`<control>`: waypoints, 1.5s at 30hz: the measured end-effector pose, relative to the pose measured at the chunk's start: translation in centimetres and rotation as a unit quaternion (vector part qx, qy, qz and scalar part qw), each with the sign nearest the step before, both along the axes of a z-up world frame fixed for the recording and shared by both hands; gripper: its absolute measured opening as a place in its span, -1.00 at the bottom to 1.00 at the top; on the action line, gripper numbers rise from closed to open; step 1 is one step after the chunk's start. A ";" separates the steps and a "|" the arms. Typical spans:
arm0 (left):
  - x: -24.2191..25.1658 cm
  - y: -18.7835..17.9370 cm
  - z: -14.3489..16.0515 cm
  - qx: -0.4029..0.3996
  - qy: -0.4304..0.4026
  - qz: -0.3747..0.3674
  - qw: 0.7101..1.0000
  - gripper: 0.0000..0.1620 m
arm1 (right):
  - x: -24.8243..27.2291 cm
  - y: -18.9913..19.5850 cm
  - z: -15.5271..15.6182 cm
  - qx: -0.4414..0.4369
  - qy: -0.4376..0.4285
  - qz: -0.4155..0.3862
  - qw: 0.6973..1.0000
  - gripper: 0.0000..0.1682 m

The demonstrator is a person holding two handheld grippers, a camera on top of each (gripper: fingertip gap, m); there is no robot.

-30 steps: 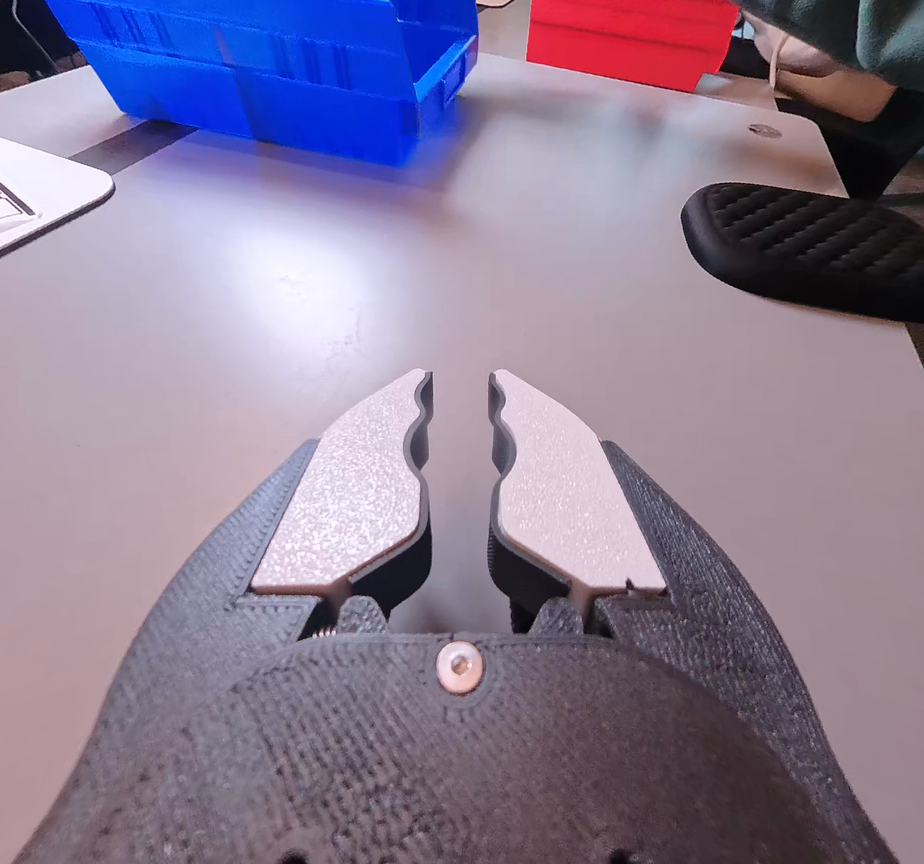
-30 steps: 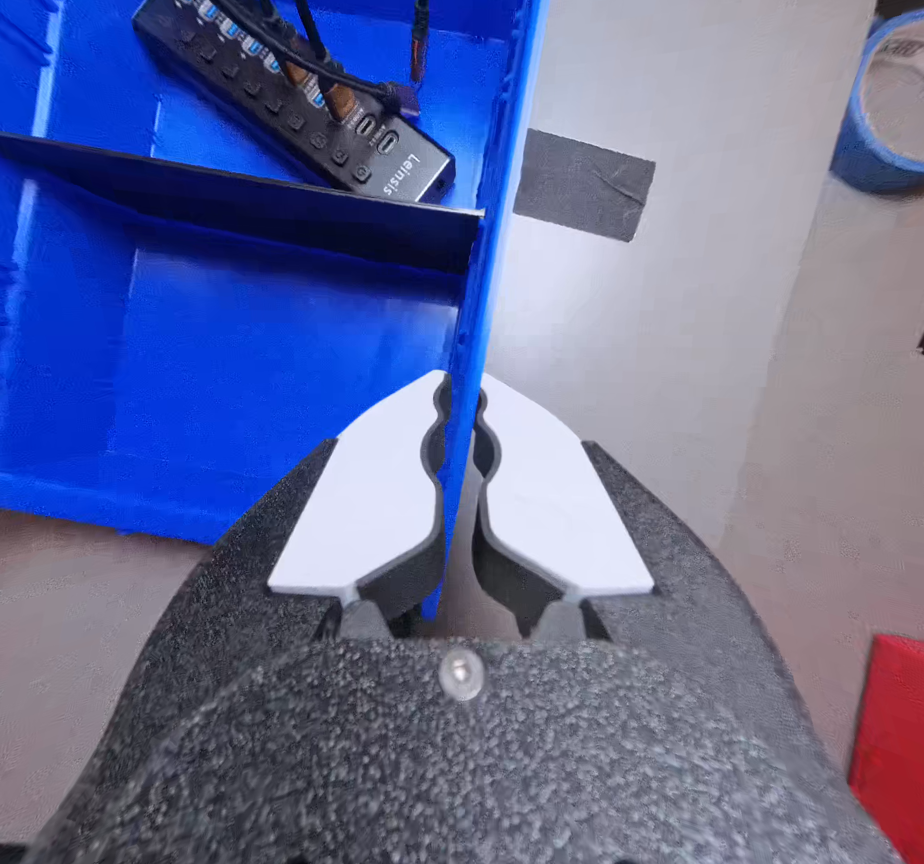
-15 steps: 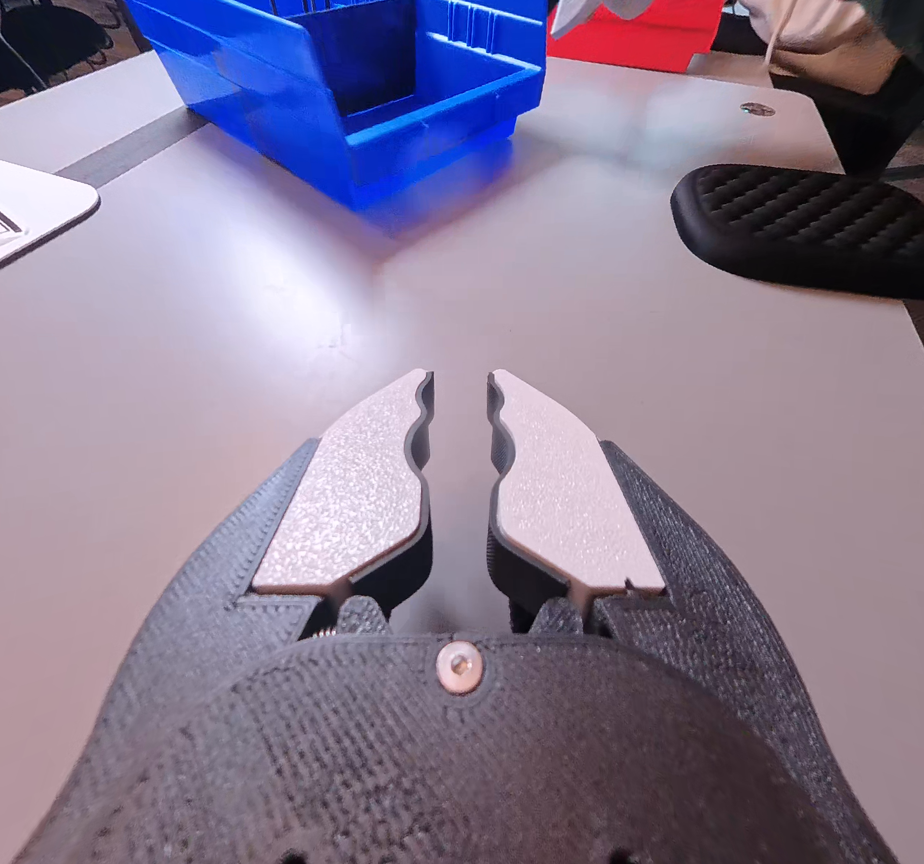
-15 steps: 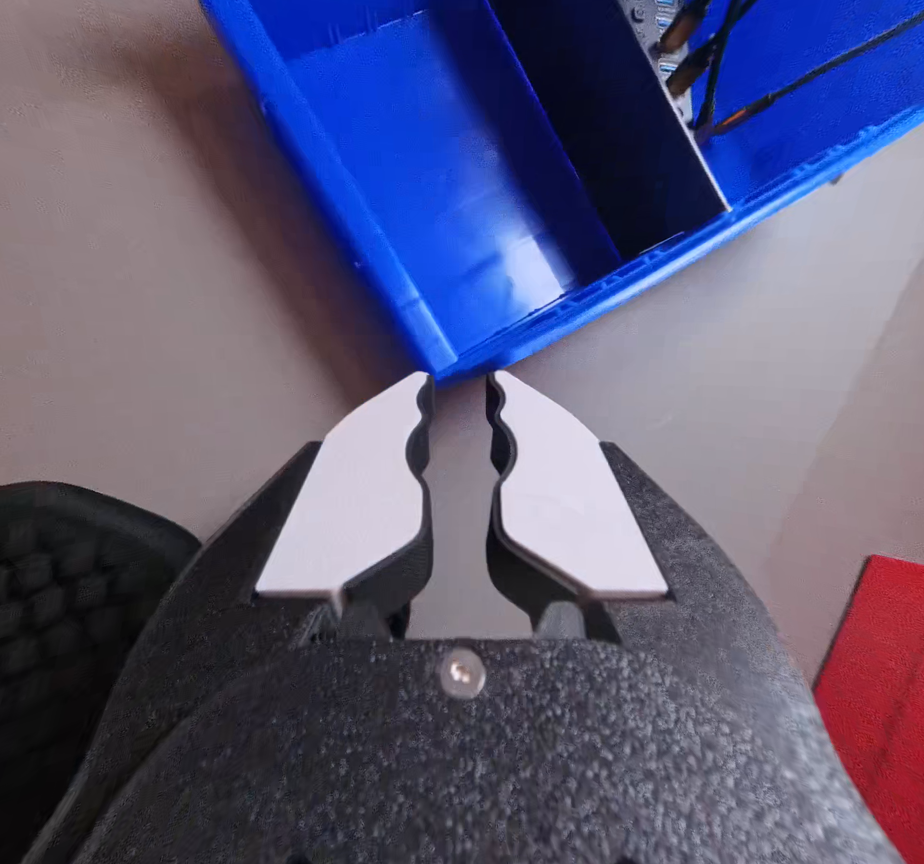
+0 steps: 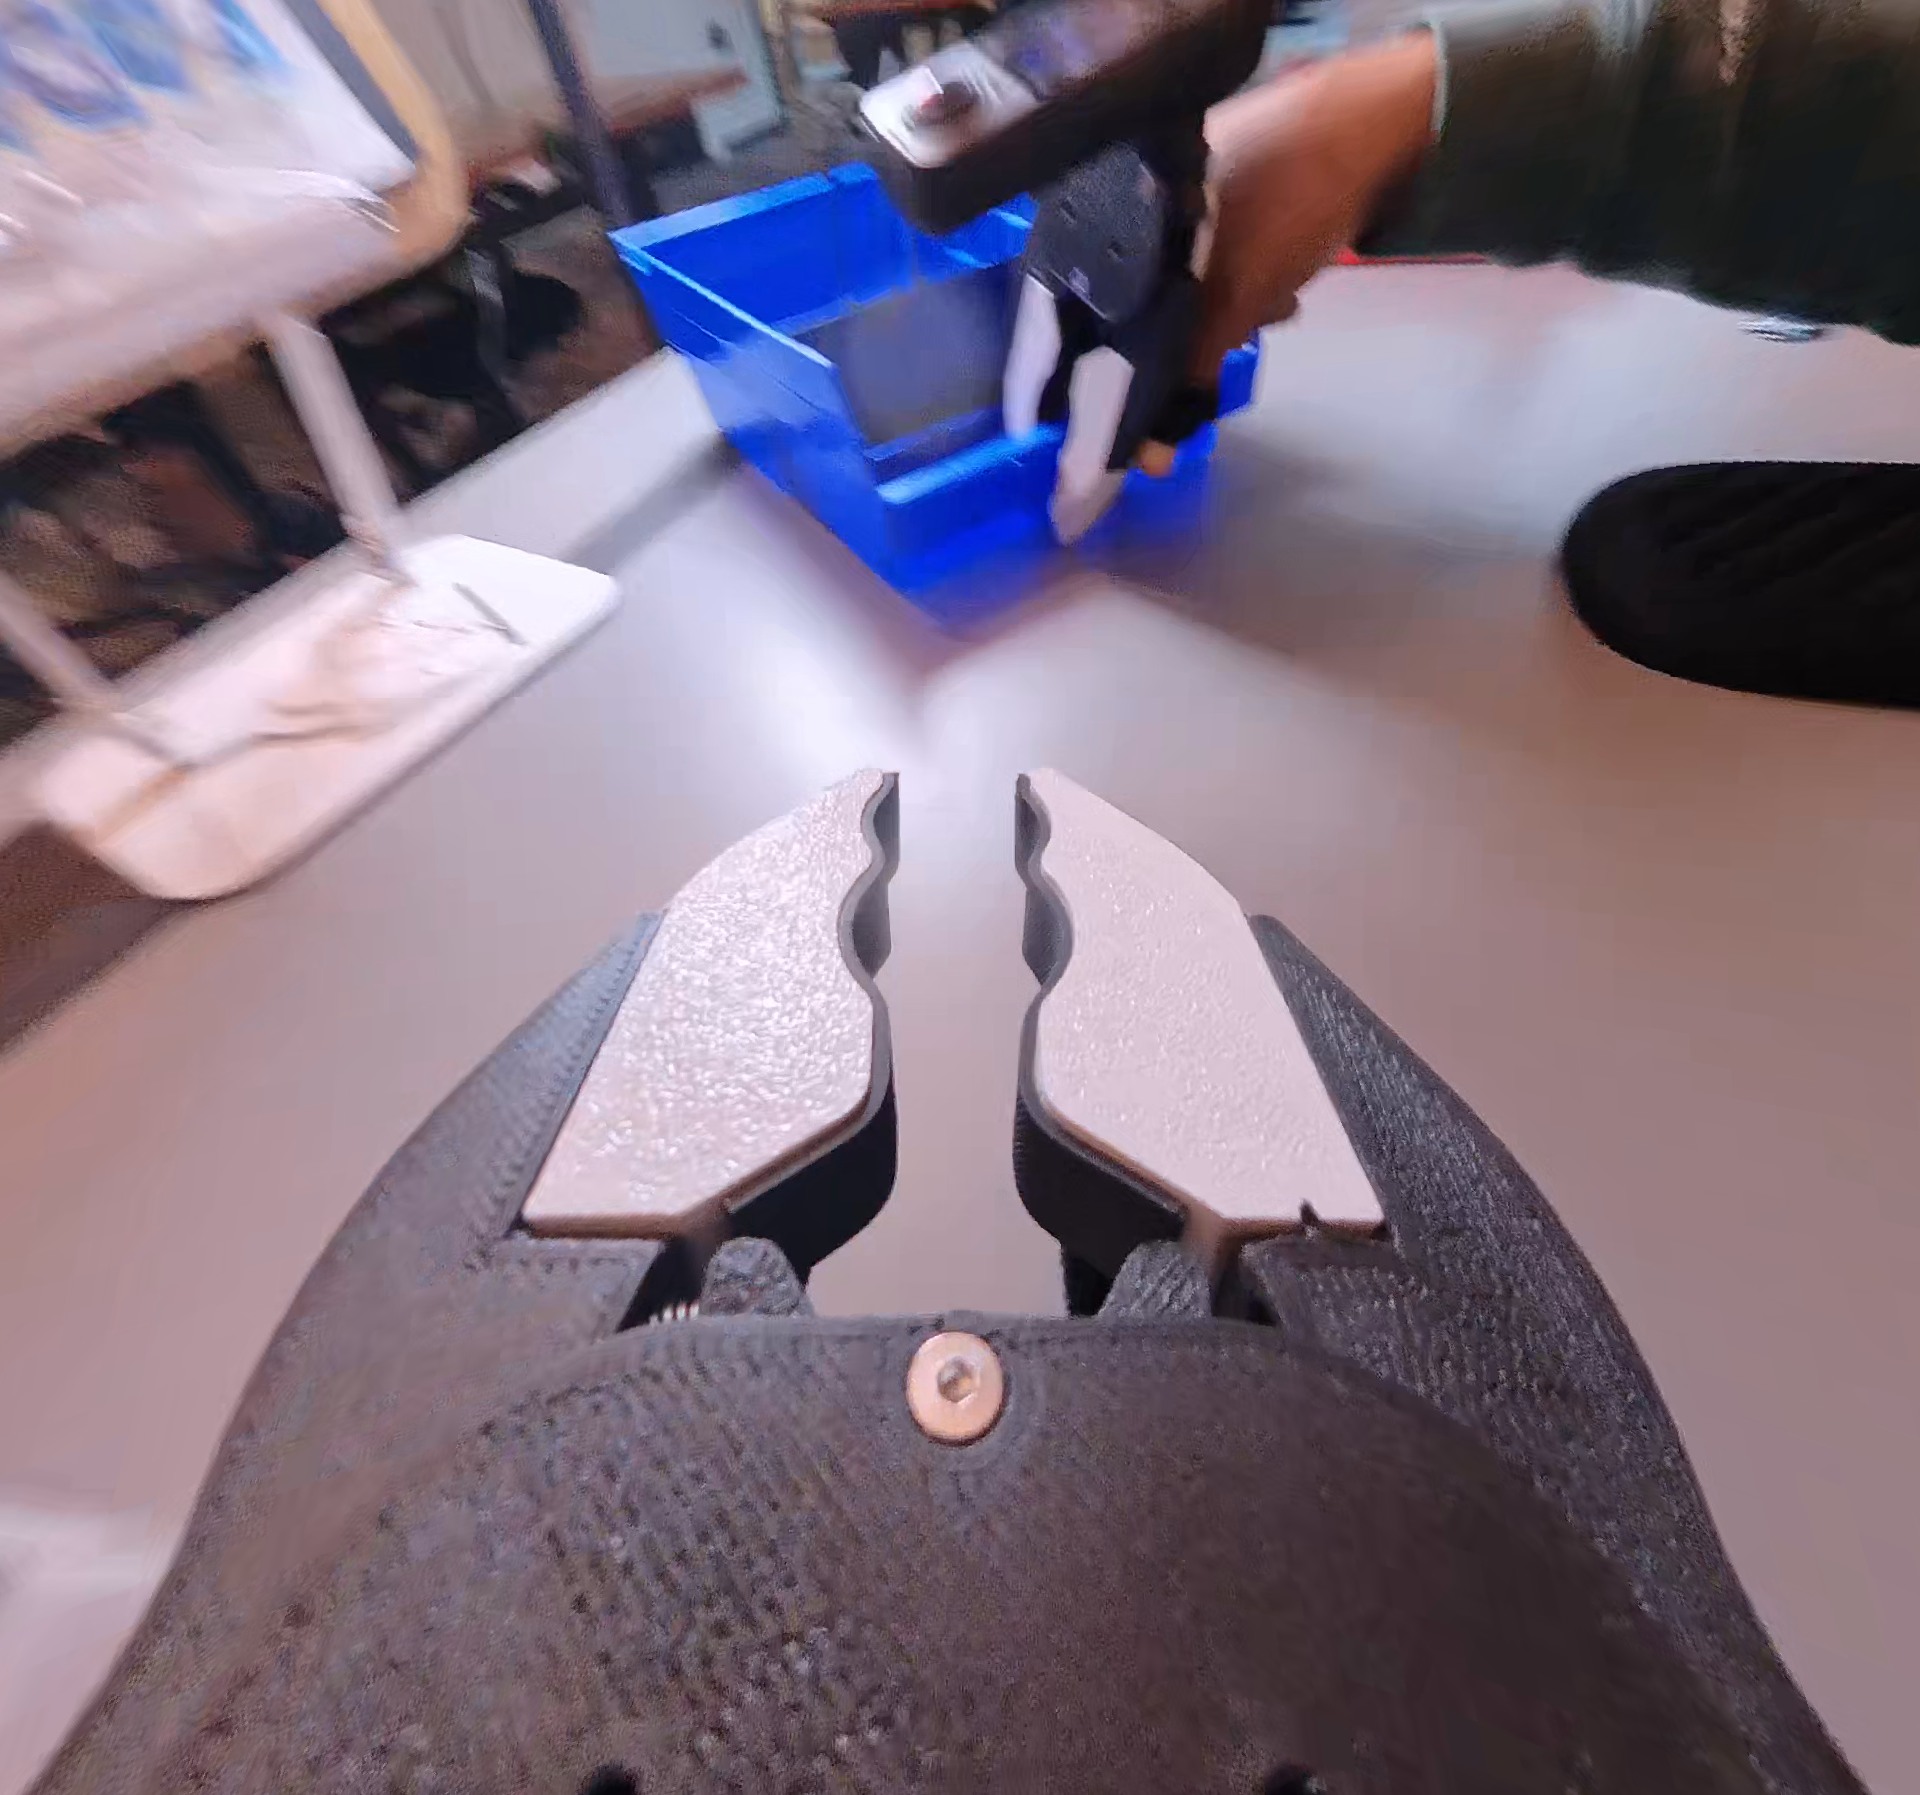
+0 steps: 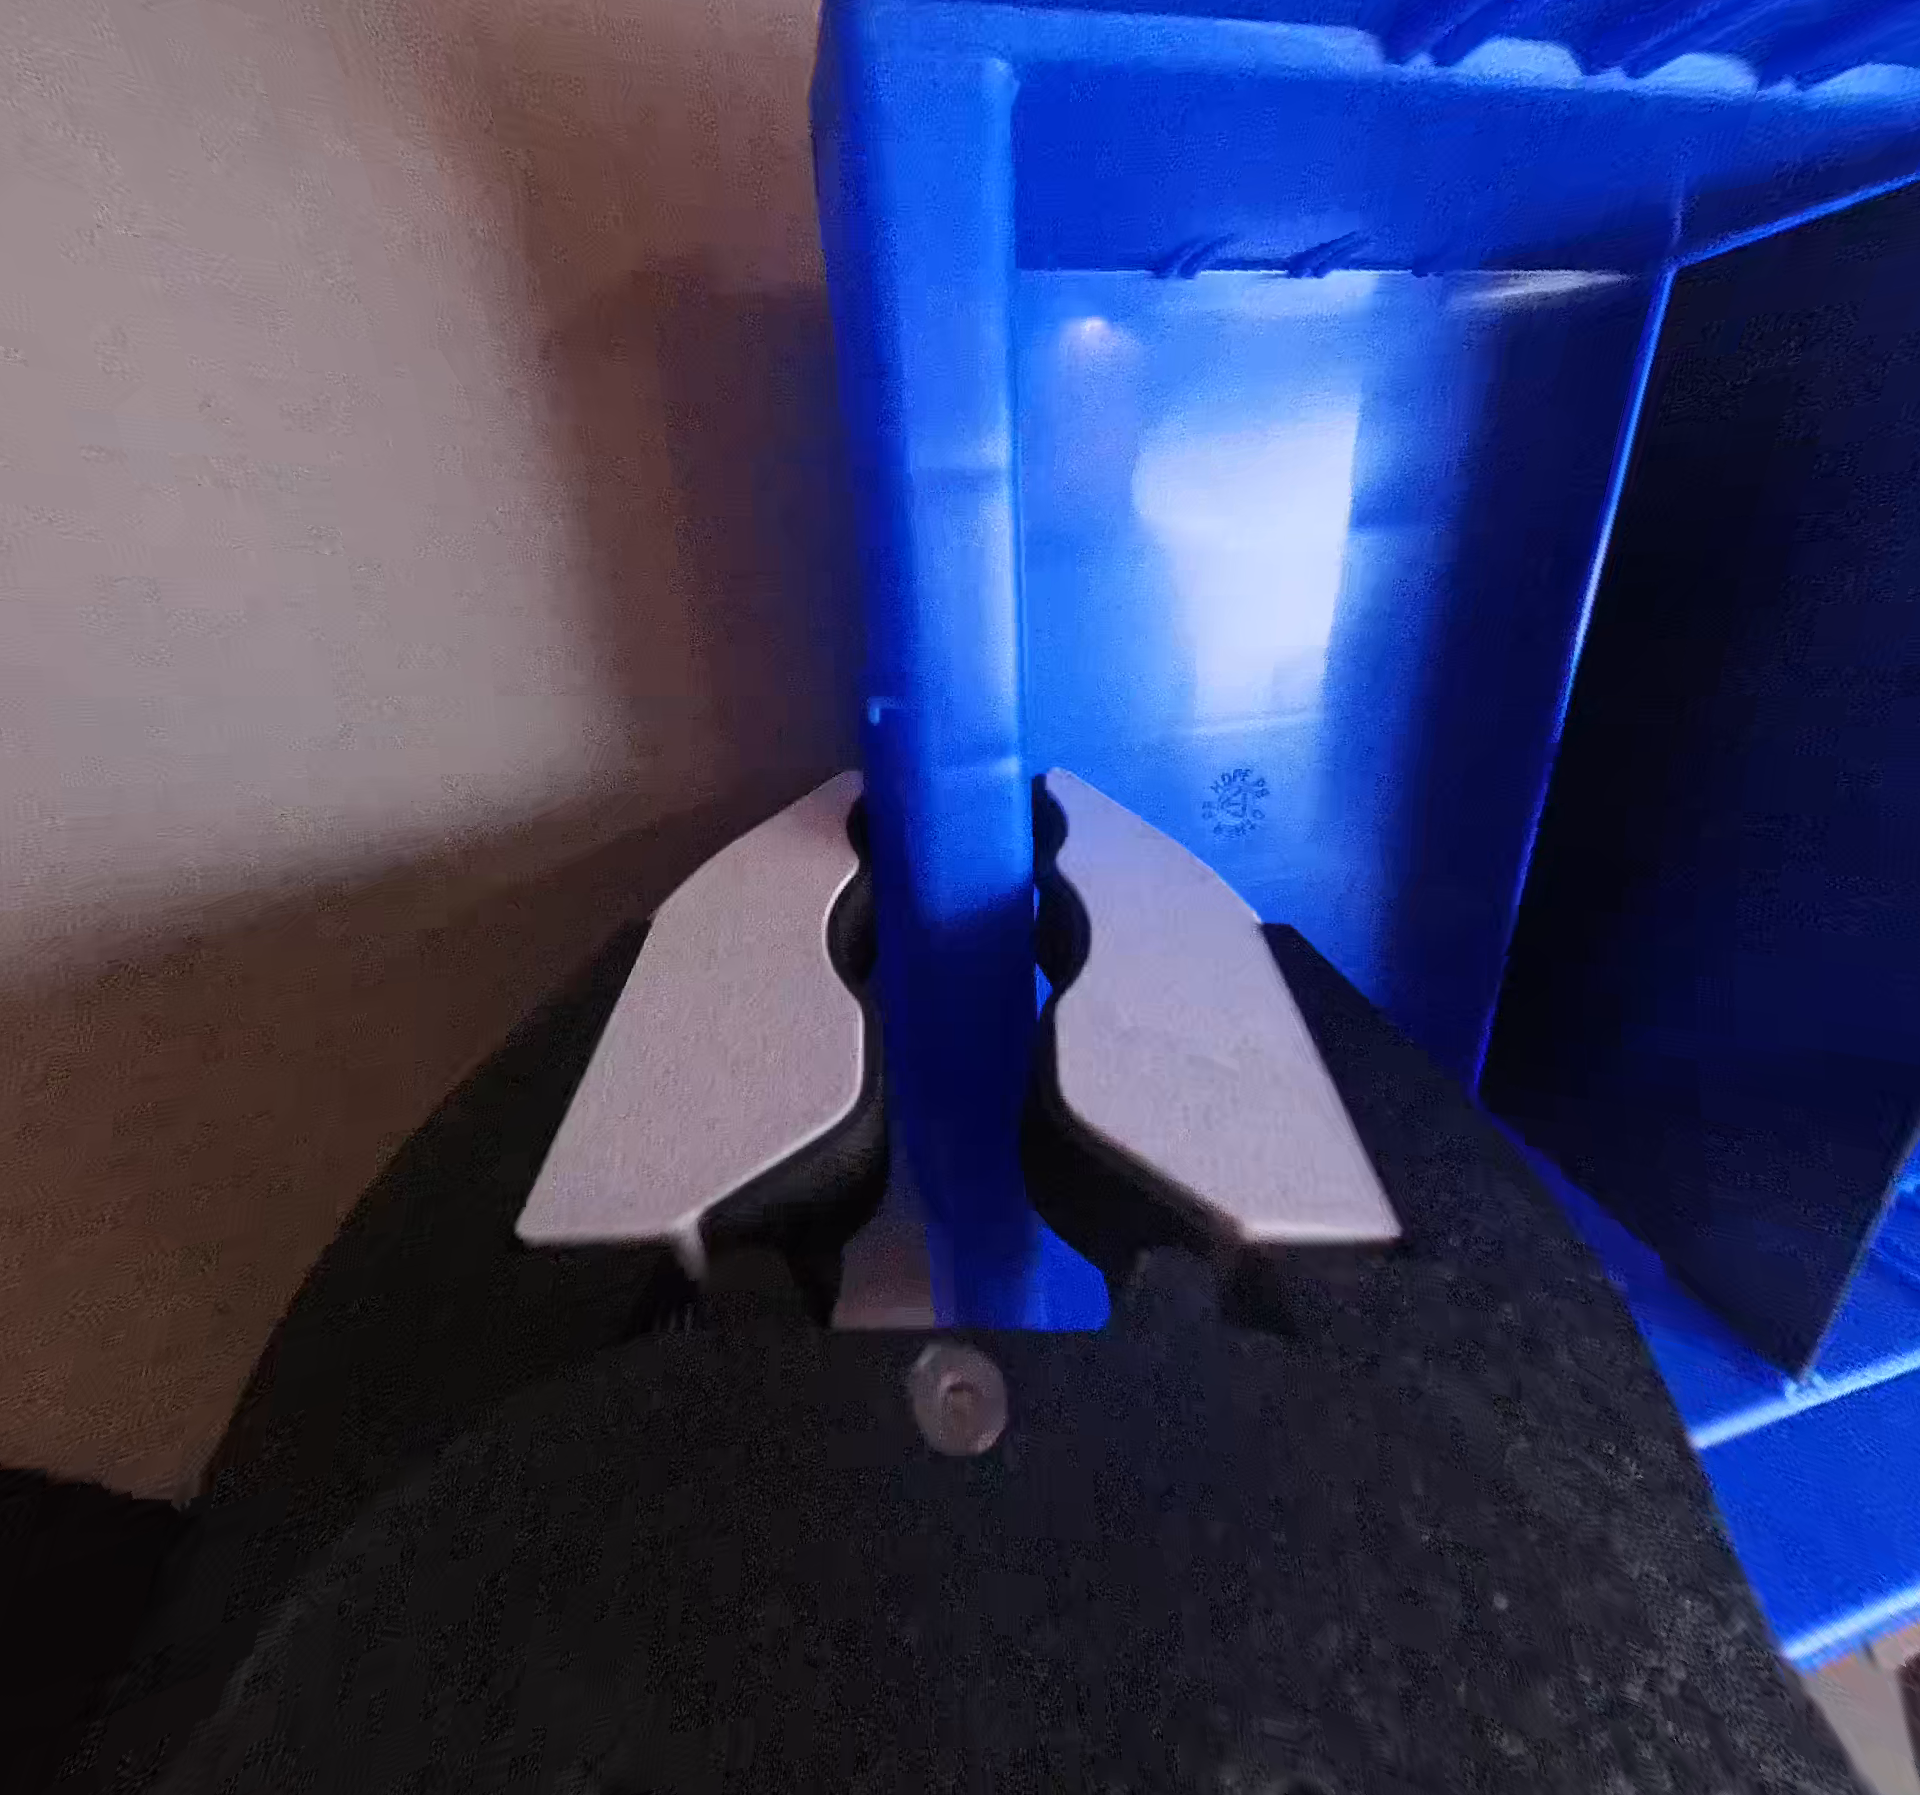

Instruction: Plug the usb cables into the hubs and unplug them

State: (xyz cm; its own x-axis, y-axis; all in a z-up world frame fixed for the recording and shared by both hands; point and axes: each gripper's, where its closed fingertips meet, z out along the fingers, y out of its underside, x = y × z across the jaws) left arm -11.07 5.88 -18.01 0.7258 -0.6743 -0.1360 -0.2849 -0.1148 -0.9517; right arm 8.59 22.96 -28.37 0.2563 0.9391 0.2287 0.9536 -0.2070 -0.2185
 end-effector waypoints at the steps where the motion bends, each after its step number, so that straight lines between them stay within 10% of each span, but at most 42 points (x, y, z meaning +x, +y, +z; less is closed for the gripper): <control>1: -1.6 0.2 1.4 0.025 0.012 0.026 0.999 -0.75 | 0.3 0.8 0.1 0.006 0.000 -0.014 1.000 -0.67; 12: -27.8 5.8 5.6 -0.049 0.152 0.337 0.928 -0.72 | 1.1 6.1 1.5 0.100 0.036 -0.083 0.991 -0.48; 20: -29.5 13.7 -1.6 -0.280 0.110 0.179 0.937 -0.44 | -2.1 -2.5 8.9 0.109 0.295 -0.056 0.948 -0.40; 30: -28.1 17.2 -0.8 -0.271 -0.138 0.152 0.940 -0.91 | -1.1 -7.5 7.5 0.037 0.377 -0.055 0.924 -0.50; 37: -27.4 14.1 13.5 -0.085 -0.128 0.156 0.976 -0.92 | -3.5 -8.3 9.4 0.059 0.403 -0.004 0.913 -0.54; 45: -14.5 6.5 30.7 0.080 -0.070 0.025 0.994 -0.92 | -10.0 -10.3 14.8 0.106 0.469 0.079 0.873 -0.51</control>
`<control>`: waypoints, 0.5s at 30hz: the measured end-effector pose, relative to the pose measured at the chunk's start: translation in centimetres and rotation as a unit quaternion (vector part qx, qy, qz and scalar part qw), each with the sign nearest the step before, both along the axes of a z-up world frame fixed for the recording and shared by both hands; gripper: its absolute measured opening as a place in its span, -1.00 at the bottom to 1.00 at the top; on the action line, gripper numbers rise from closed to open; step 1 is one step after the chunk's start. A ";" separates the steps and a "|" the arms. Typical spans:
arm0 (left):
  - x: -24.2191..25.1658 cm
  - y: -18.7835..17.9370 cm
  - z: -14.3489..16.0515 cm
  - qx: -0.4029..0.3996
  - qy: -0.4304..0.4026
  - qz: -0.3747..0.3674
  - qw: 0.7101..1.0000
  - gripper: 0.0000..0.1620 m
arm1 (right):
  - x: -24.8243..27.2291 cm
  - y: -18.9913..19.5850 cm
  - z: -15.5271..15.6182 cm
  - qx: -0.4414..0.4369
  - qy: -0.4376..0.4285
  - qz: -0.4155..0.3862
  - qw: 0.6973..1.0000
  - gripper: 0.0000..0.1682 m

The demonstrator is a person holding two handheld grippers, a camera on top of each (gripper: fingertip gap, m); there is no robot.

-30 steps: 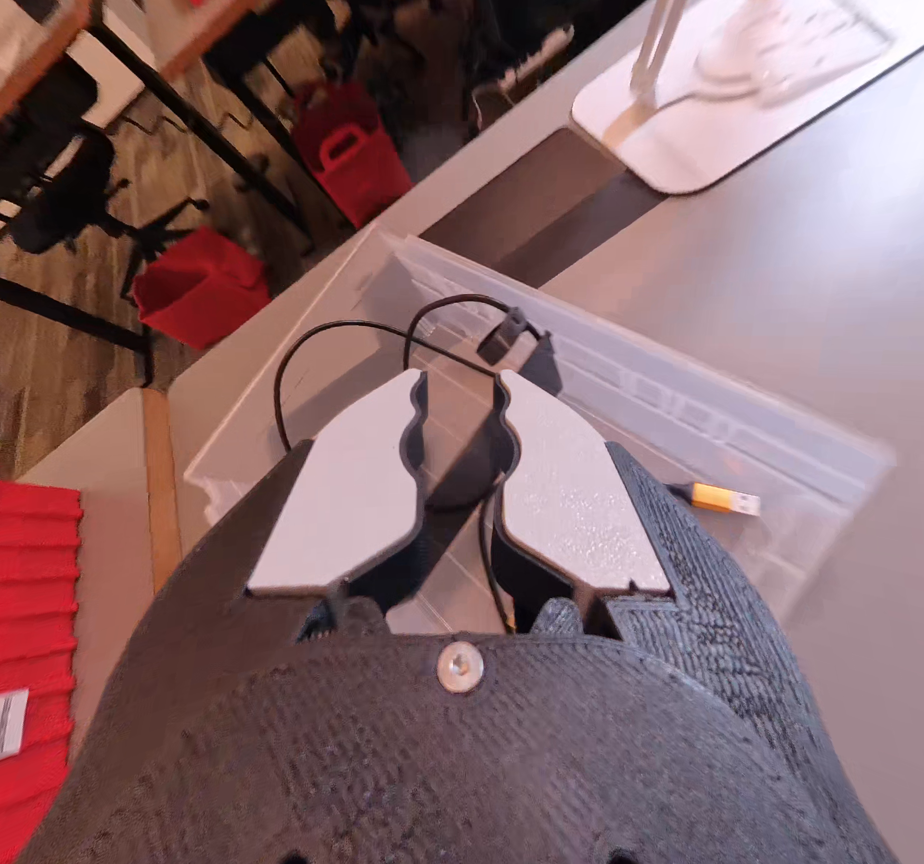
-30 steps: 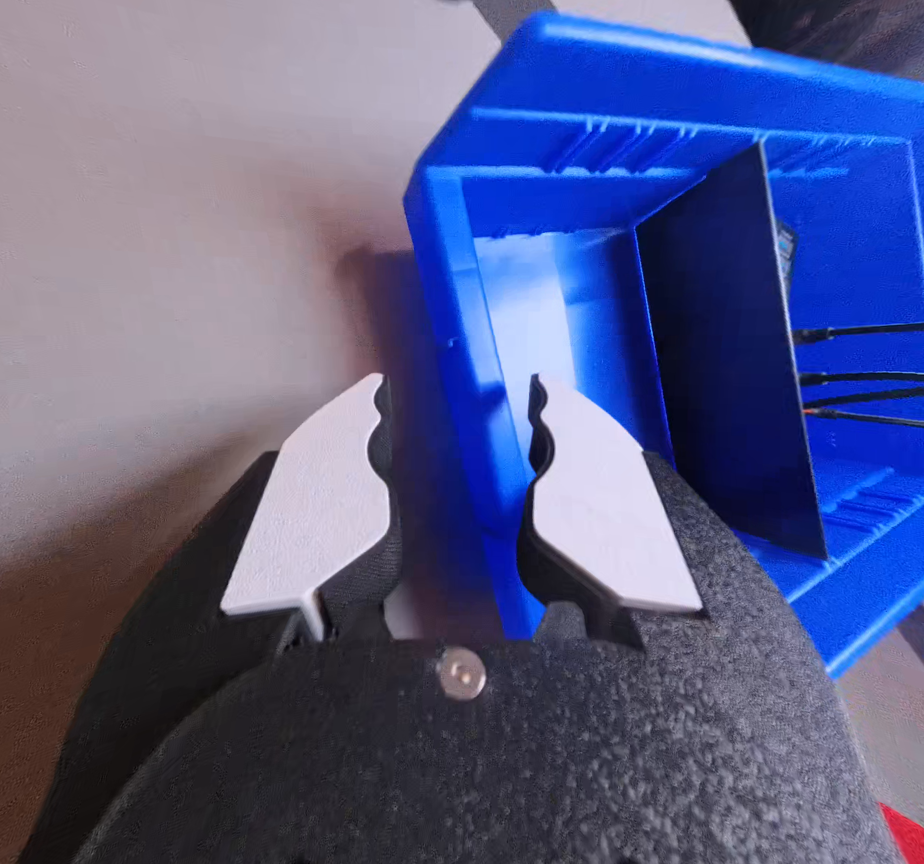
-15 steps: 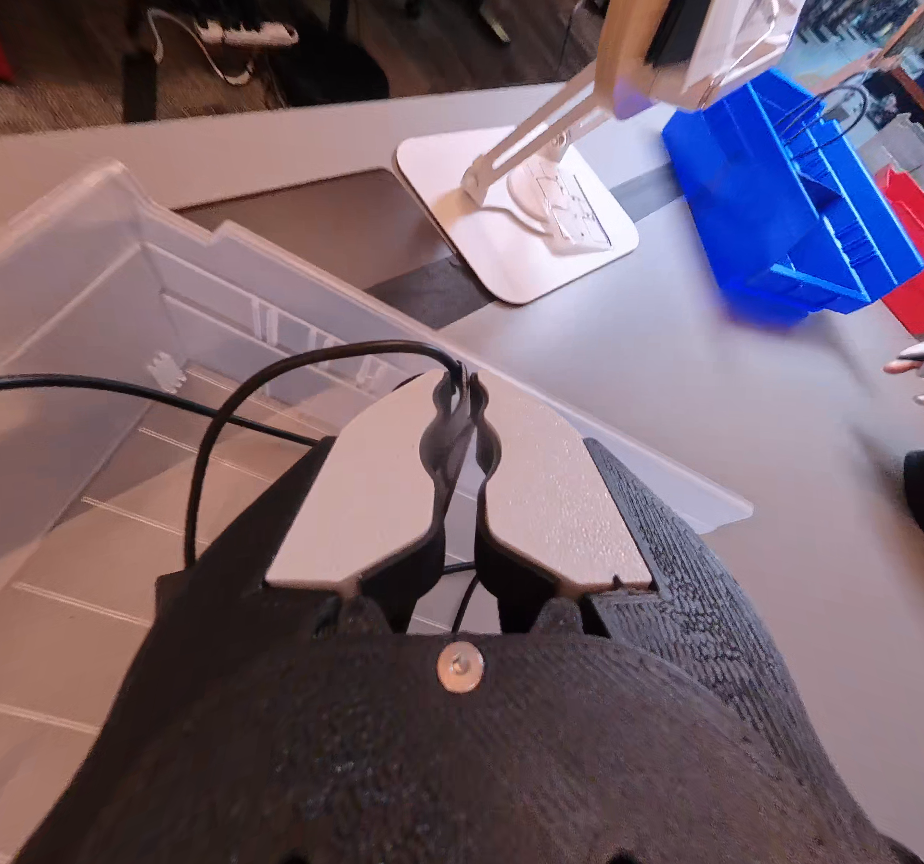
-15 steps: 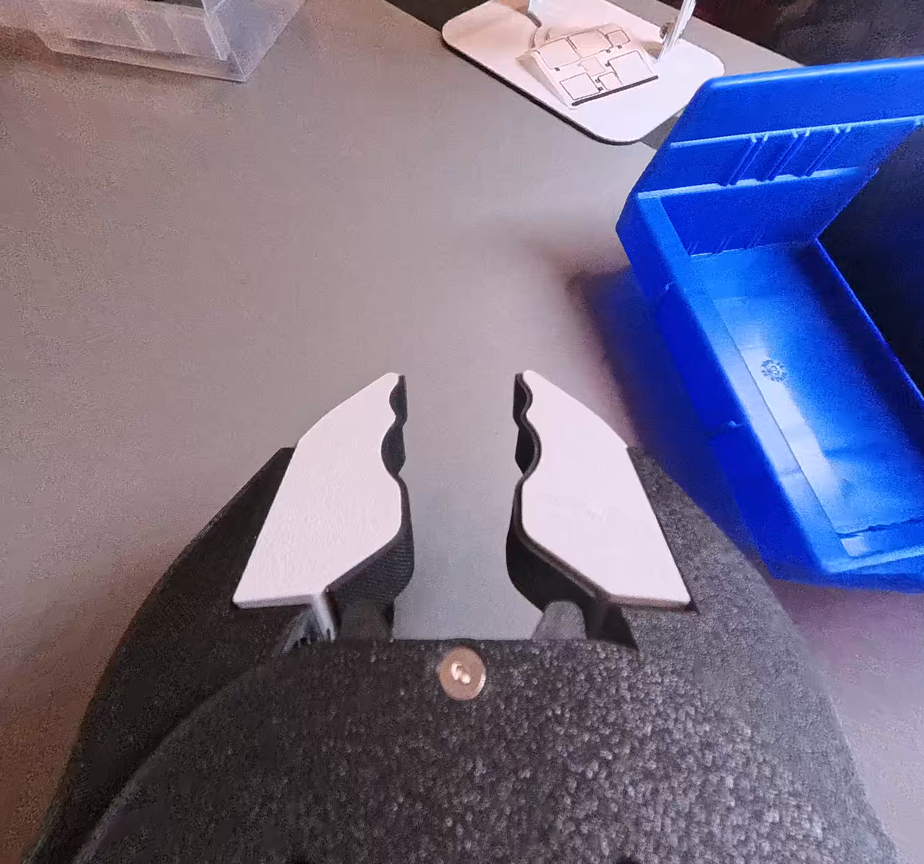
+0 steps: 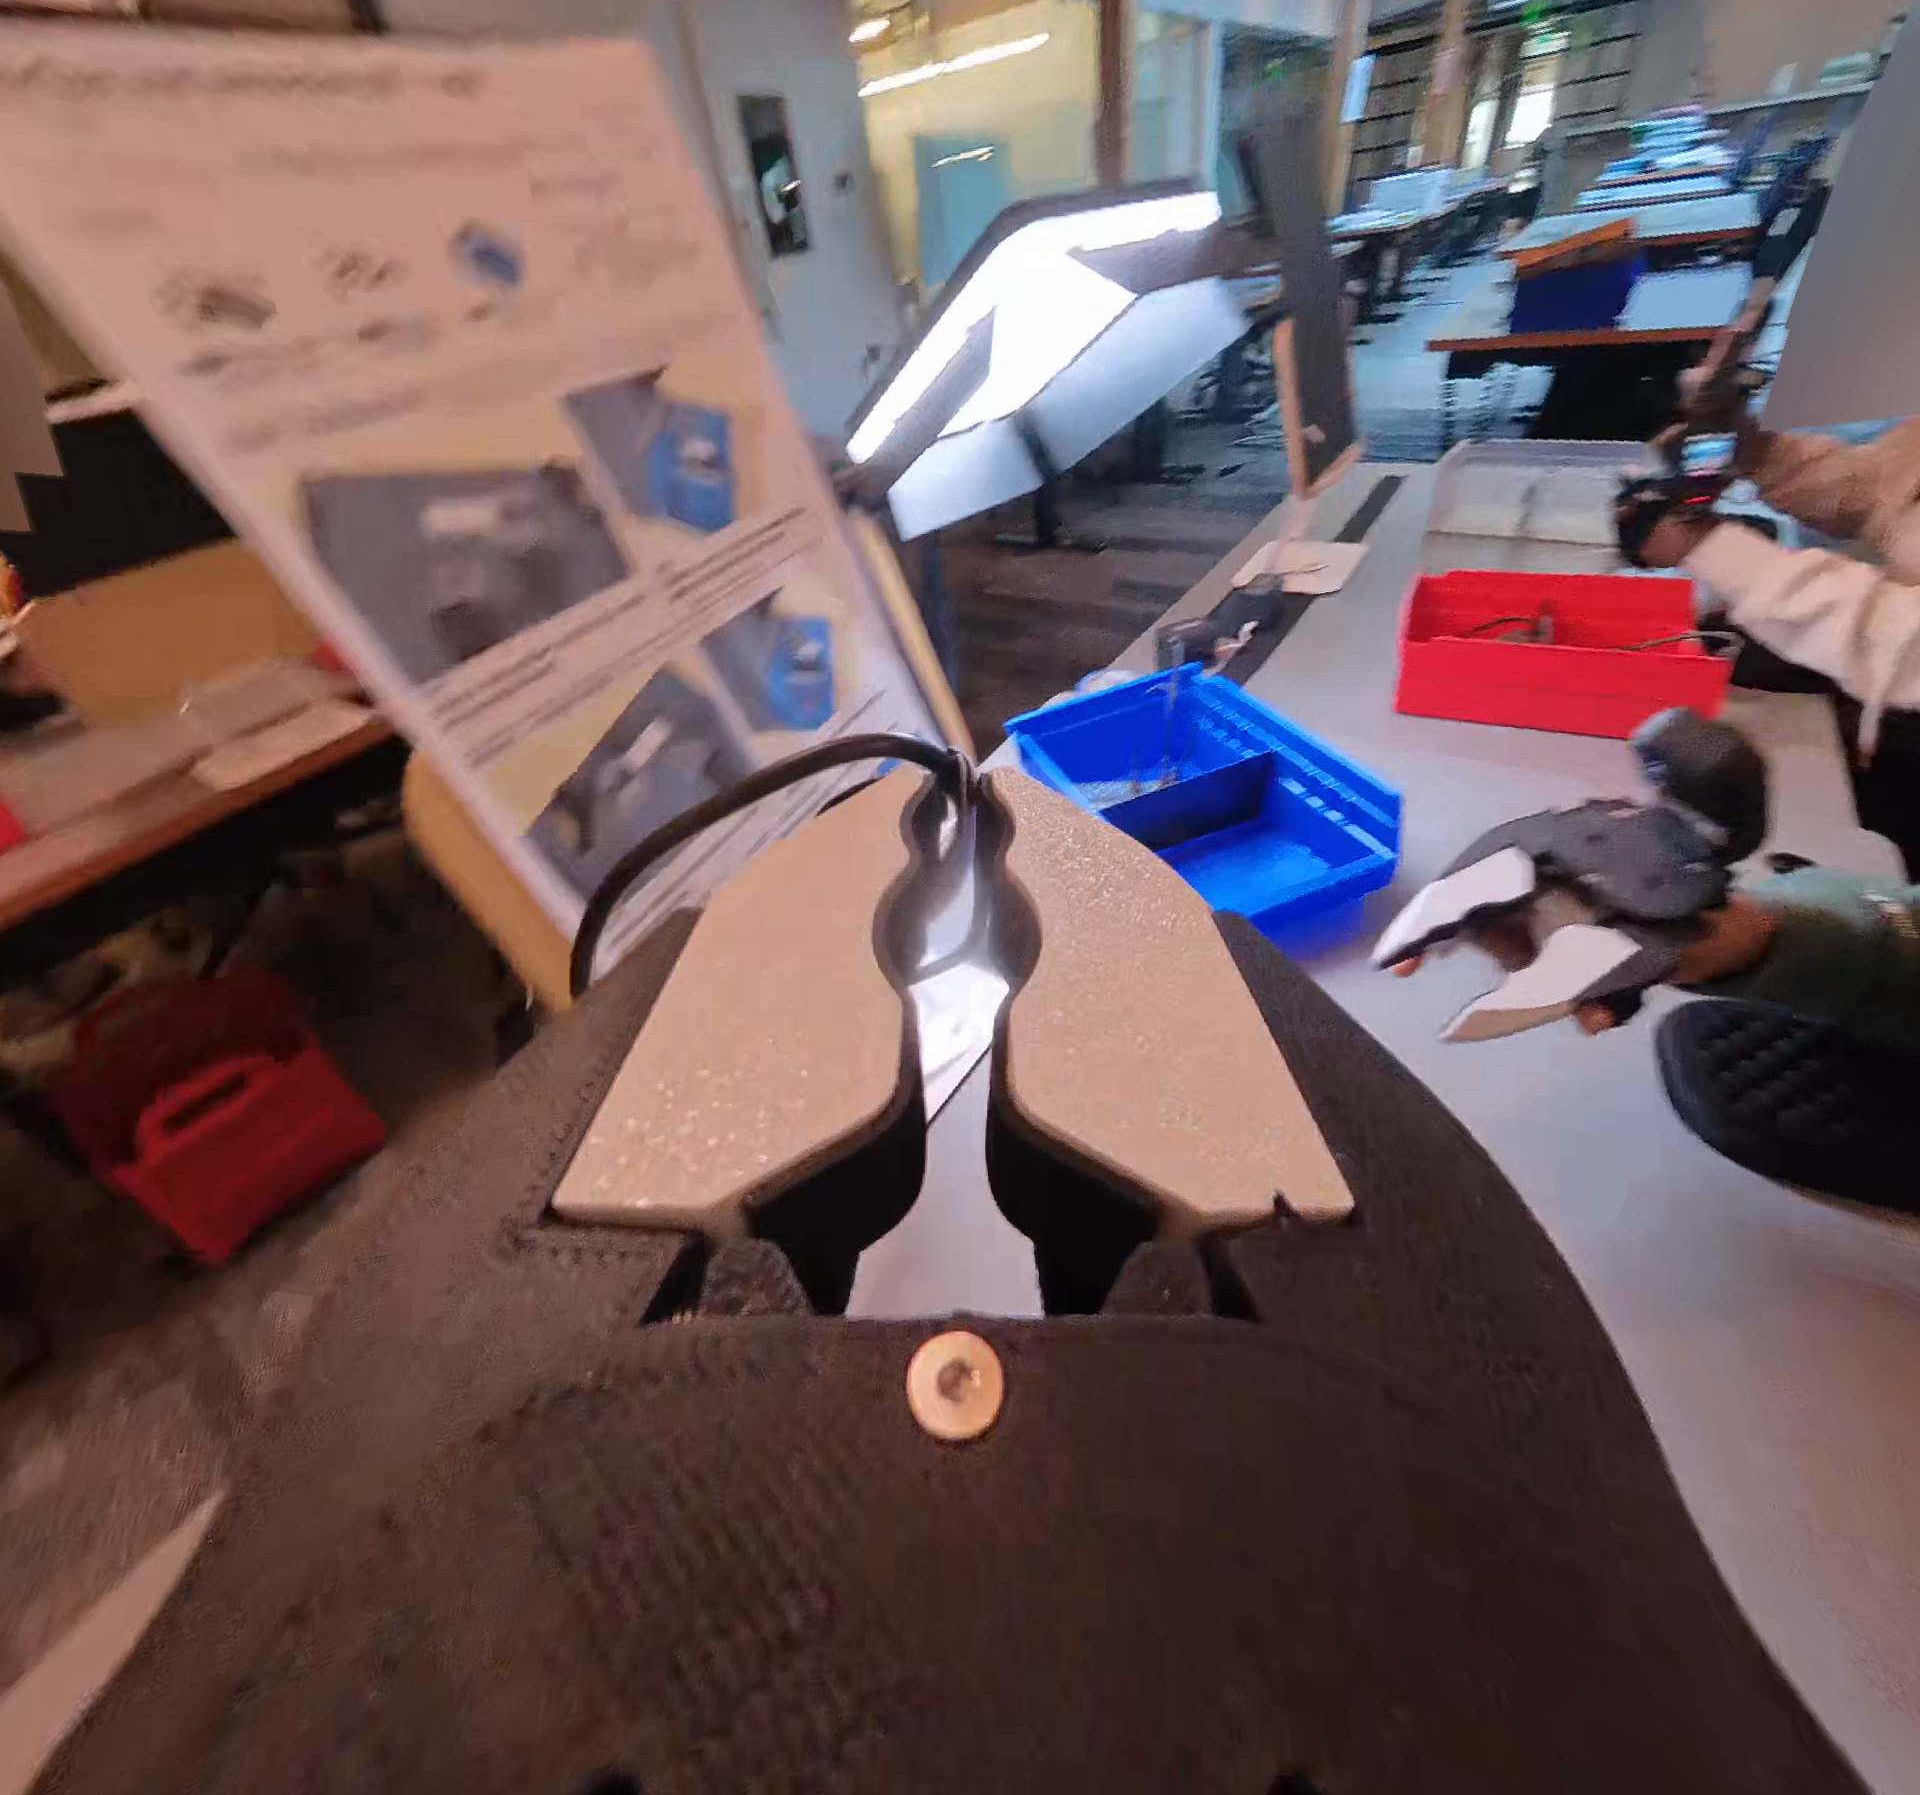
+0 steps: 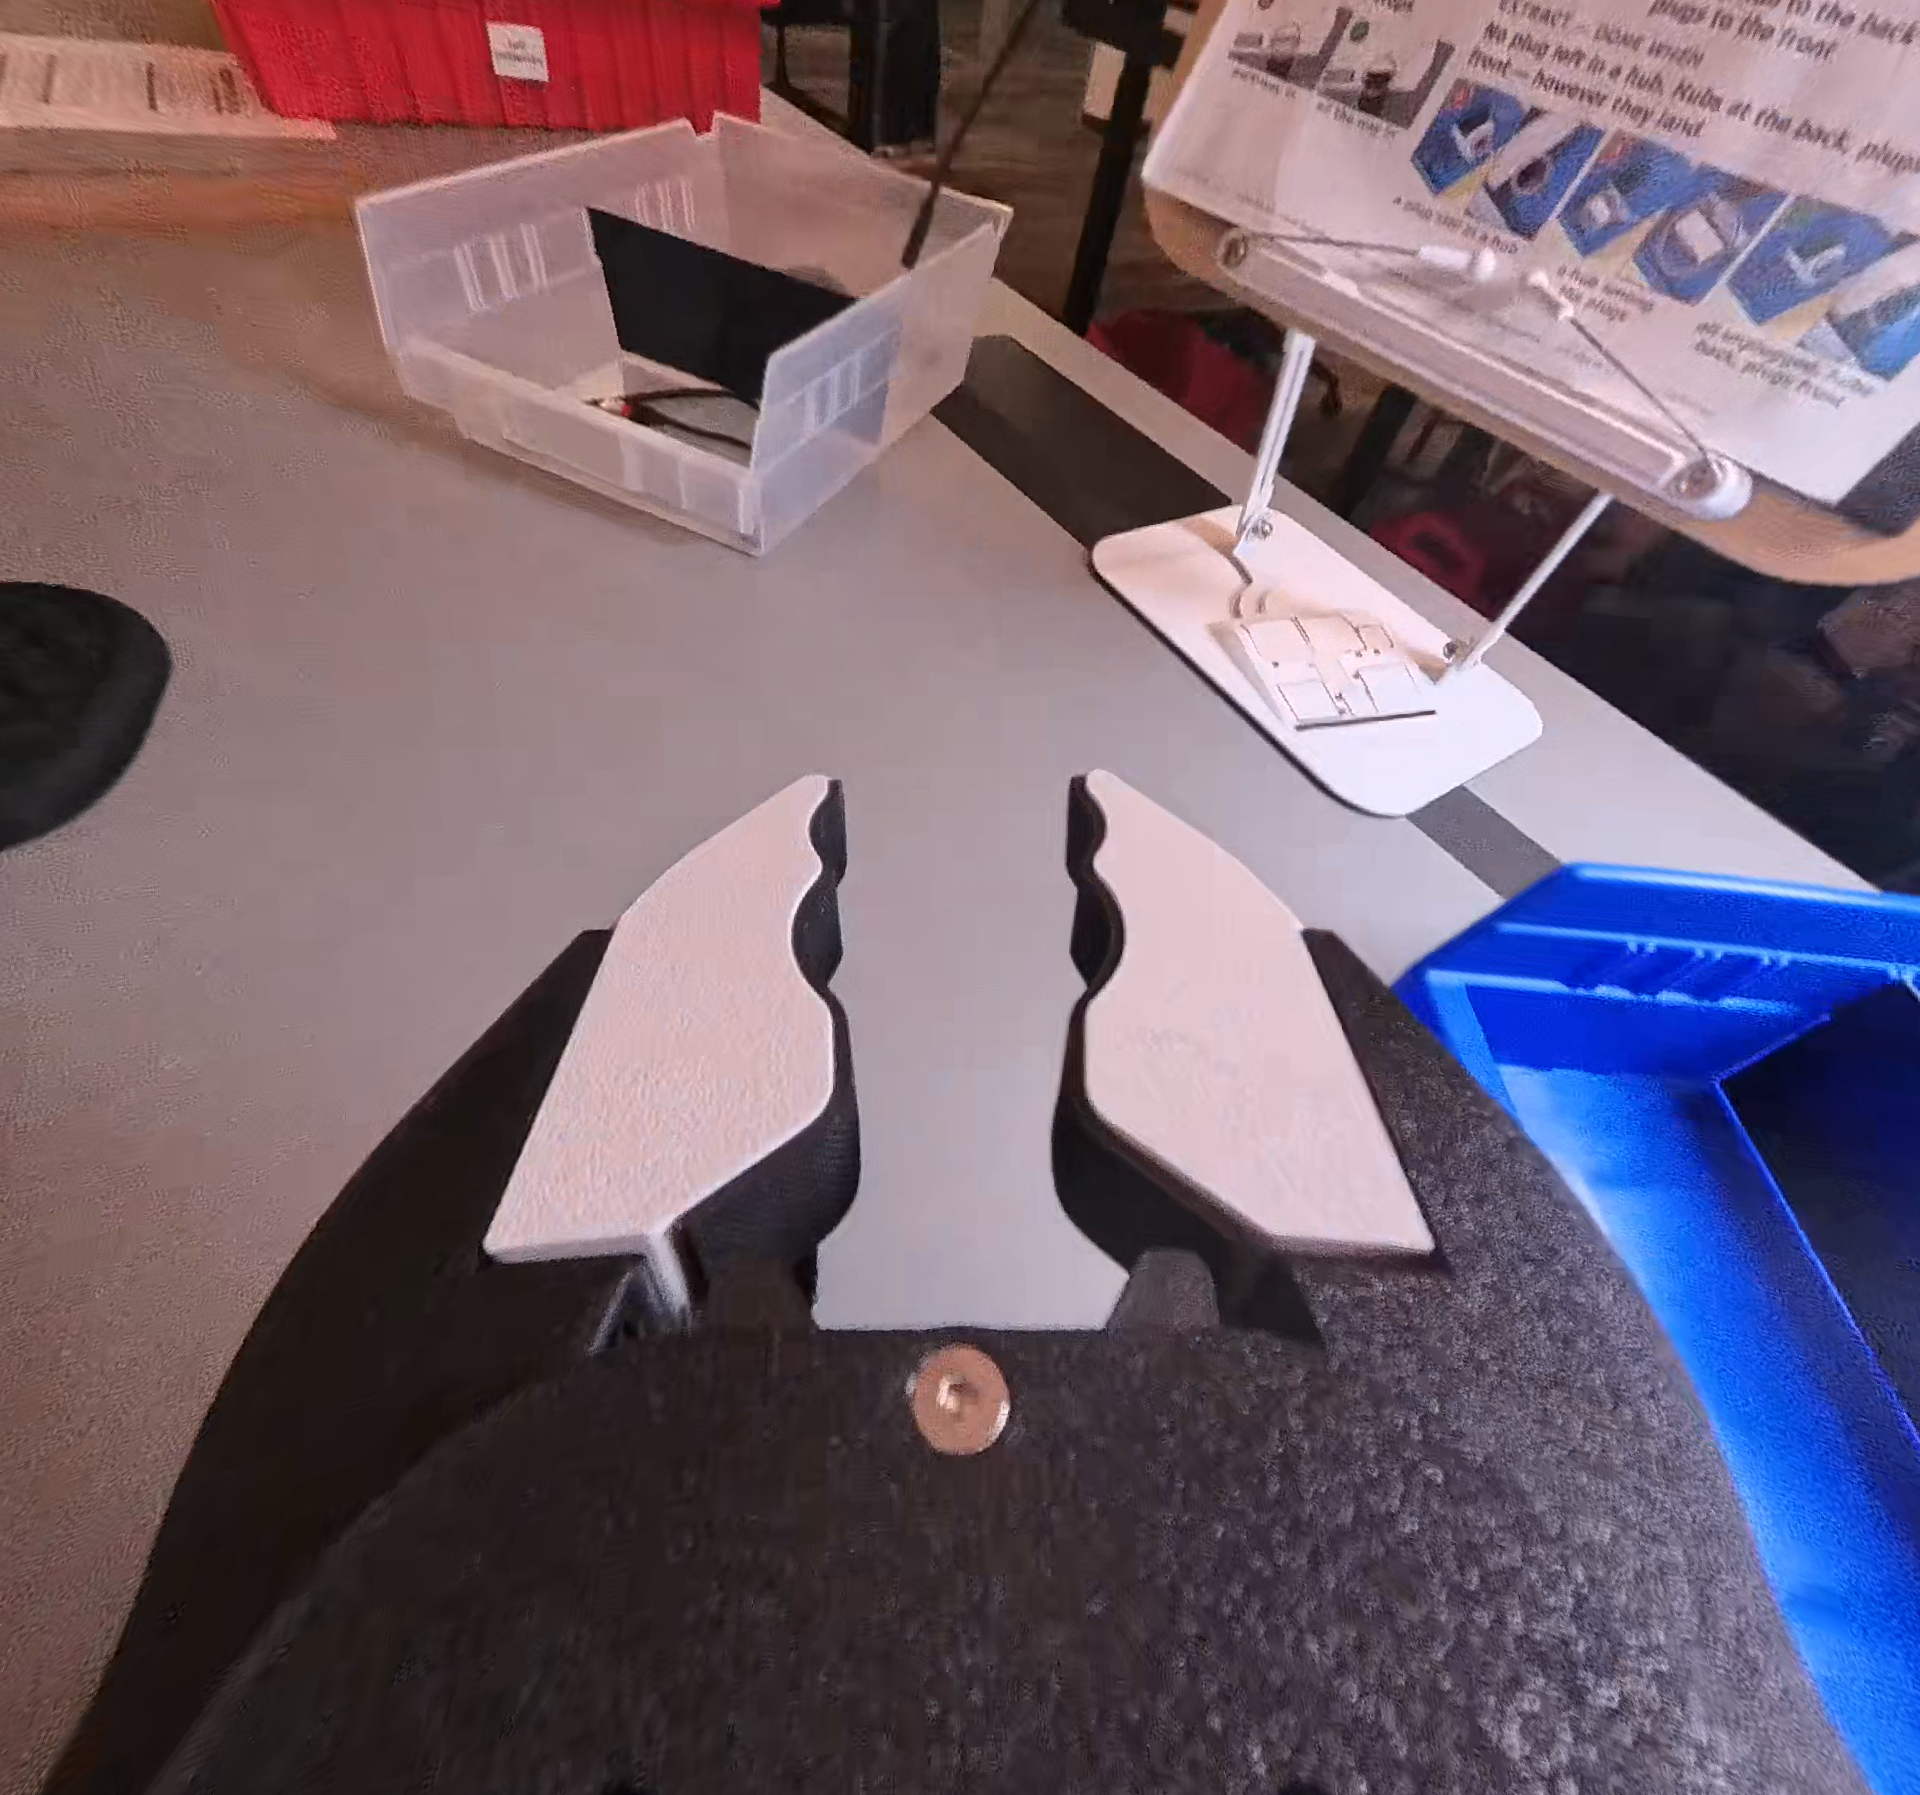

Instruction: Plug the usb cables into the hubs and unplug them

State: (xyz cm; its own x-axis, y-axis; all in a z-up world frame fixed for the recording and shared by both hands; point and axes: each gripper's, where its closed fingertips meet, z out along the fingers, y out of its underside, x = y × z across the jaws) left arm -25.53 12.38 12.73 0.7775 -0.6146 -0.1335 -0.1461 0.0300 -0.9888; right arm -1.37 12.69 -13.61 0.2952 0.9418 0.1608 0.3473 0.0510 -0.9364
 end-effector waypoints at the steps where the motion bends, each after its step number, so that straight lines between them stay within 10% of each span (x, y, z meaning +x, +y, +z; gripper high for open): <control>1: 2.2 -0.9 1.0 0.012 0.007 -0.020 1.000 -0.92 | -1.0 -0.4 0.8 0.005 0.013 0.005 1.000 -0.46; 7: 14.9 -6.3 0.9 0.033 0.005 -0.162 0.986 -0.92 | -6.0 -5.7 5.1 0.003 0.088 0.077 0.993 -0.34; 12: 21.6 -7.0 -4.9 -0.006 -0.029 -0.218 0.976 -0.92 | -8.4 -12.0 4.3 -0.174 0.146 0.219 0.949 -0.17; 15: 23.6 -6.3 -8.0 -0.039 -0.048 -0.235 0.970 -0.92 | -7.0 -14.4 4.1 -0.273 0.189 0.316 0.889 -0.70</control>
